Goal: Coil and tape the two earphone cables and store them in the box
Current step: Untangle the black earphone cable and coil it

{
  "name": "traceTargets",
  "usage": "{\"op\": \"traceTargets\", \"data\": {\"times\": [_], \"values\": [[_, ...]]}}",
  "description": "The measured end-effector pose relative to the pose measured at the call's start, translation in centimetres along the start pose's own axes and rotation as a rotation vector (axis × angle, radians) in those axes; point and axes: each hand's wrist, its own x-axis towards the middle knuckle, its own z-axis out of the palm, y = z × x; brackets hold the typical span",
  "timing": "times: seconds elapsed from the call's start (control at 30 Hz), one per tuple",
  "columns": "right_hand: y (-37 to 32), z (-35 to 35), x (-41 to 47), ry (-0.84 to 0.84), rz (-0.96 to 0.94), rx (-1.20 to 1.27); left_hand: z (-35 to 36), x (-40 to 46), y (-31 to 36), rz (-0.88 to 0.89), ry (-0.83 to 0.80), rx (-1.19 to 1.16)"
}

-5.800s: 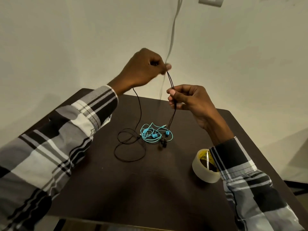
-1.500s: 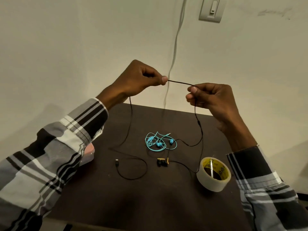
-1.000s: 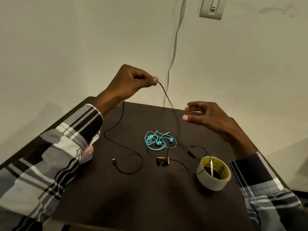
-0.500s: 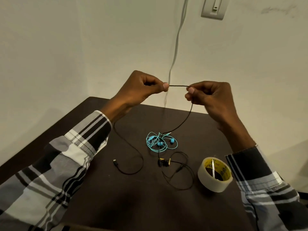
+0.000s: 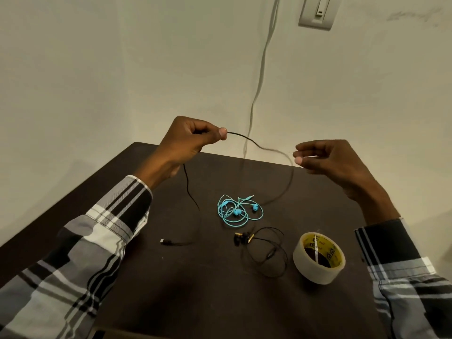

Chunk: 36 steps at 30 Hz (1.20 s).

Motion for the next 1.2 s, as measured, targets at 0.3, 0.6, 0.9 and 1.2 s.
{"op": "traceTargets", "data": {"times": [0.3,0.6,0.9,1.2], "values": [[-4.7,3.3,-1.3,-0.079,-0.22,0.133,3.6,-0.5,0.8,0.046,-0.152,0.001],[-4.8,3.0,-1.4,0.071,-0.259,0.166,2.8,-1.1,1.1,0.033,-0.114,-0.056],[-2.2,-1.1,-0.6,0.326,-0.173,0.227,1.4,-1.5,0.4,-0.063,-0.07,-0.112],[-1.9,2.8,-2.6,0.03,-0.134,0.17,2.9,-1.6,-0.6,-0.101,-0.13,-0.116]]}}
